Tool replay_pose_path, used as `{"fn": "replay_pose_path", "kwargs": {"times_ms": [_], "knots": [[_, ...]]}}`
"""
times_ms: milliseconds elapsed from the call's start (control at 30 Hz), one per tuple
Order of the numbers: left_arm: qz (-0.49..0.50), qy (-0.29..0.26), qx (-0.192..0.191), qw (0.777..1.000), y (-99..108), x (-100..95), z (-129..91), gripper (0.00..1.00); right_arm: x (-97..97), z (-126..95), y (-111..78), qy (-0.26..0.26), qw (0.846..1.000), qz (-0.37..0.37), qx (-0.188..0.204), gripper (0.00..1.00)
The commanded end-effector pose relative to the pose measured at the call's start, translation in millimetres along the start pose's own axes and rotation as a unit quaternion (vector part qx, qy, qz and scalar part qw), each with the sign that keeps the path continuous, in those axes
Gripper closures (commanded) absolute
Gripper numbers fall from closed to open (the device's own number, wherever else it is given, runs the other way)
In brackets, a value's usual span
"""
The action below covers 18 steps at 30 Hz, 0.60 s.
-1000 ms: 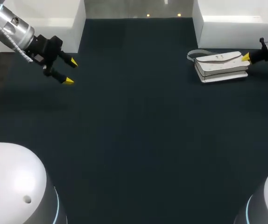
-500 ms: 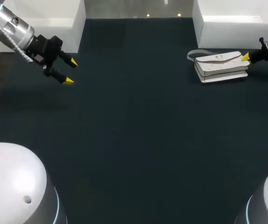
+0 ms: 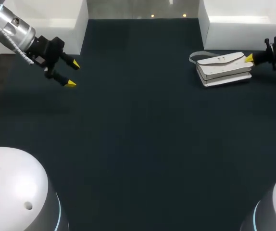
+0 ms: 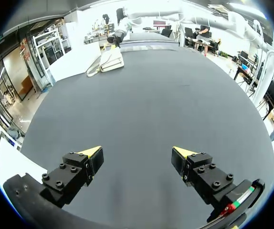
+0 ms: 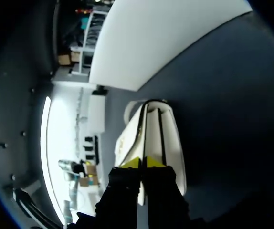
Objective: Pick up the bag, open it, inspect its contents, close it, and place it on the opposite side
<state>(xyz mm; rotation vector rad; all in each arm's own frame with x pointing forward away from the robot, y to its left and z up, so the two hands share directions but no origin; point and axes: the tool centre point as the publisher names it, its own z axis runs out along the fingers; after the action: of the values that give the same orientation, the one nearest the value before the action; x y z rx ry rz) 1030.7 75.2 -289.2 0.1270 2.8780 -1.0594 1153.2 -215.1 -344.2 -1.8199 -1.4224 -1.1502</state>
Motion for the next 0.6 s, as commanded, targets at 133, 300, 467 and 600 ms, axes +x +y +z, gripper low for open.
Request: {"fn": "replay_pose_path", "kwargs": {"times_ms": [133,300,467,600], "knots": [[0.001,-0.001,0.001,1.000,0.5,0.1,0.7,0.00,7.3,13.8,-26.2,0.025,0.998,-0.009,-0.048,1.00],[0.001,-0.001,0.001,1.000,0.5,0.1,0.7,0.00,12.6,28.3,-45.9,0.031,0.997,-0.007,-0.068,1.00],[0.001,-0.001,0.001,1.000,0.5,0.1,0.7,0.00,20.6,38.4,-62.6,0.037,0.997,-0.007,-0.075,1.00],[0.001,-0.001,0.001,1.000,0.5,0.1,0.7,0.00,28.7,49.1,-79.9,0.038,0.995,-0.004,-0.087,1.00]]}}
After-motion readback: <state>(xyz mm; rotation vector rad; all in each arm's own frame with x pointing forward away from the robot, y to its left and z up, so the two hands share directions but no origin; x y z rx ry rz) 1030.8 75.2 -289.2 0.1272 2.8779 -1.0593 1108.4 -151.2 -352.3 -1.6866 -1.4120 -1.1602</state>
